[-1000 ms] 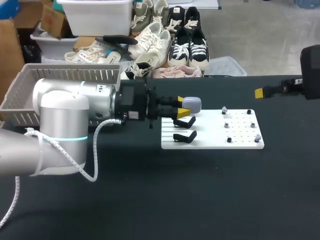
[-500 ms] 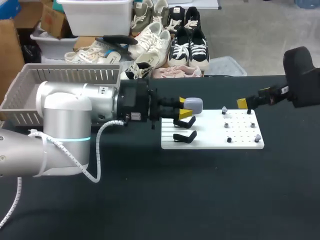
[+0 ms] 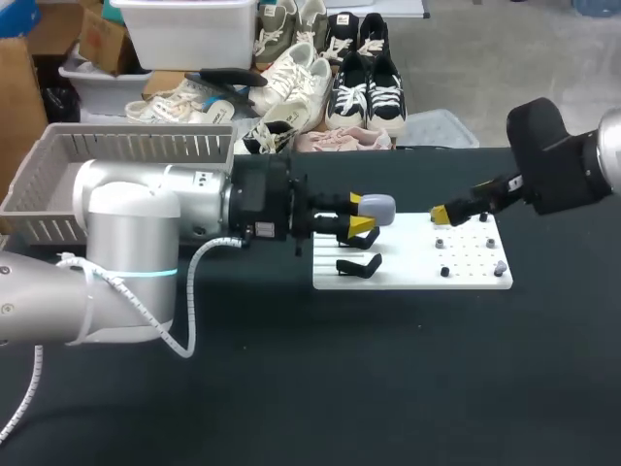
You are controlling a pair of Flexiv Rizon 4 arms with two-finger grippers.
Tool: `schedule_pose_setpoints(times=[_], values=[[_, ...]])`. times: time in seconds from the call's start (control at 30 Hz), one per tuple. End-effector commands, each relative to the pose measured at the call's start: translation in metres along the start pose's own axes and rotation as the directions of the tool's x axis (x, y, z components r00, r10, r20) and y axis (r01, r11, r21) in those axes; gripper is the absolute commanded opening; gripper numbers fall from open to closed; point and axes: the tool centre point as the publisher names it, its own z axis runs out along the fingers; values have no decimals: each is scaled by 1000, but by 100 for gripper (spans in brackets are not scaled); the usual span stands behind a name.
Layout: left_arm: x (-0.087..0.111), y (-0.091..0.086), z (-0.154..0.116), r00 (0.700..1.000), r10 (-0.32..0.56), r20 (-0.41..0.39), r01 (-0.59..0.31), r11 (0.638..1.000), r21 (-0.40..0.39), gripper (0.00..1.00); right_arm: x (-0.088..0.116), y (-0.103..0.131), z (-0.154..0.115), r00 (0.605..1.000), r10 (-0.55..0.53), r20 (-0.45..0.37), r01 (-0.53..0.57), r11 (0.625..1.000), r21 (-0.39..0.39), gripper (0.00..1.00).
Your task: Pick up each earbud case from the left stands, insert the matching earbuds, close the lid, and place the case in the box.
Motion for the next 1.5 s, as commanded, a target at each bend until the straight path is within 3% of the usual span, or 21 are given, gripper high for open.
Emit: schedule_pose_setpoints(times=[0.03,0.33,0.83,1.2,1.5], values=[[3,1,1,1000,7,-3,-7,1000,4,0,-2,5,5,1000,4,-18,-3,999,32,100],[6,0,2,1000,15,-7,-15,1000,4,0,5,14,11,999,12,-42,-12,1000,11,100],[6,0,2,1000,15,-7,-15,1000,4,0,-2,30,42,998,26,-62,-29,999,-42,100],[6,0,2,1000,15,-7,-15,1000,4,0,-2,23,64,992,23,-126,-22,1000,11,100],[6,0,2,1000,15,-7,-15,1000,4,0,-7,19,78,990,42,-134,-40,999,14,100]])
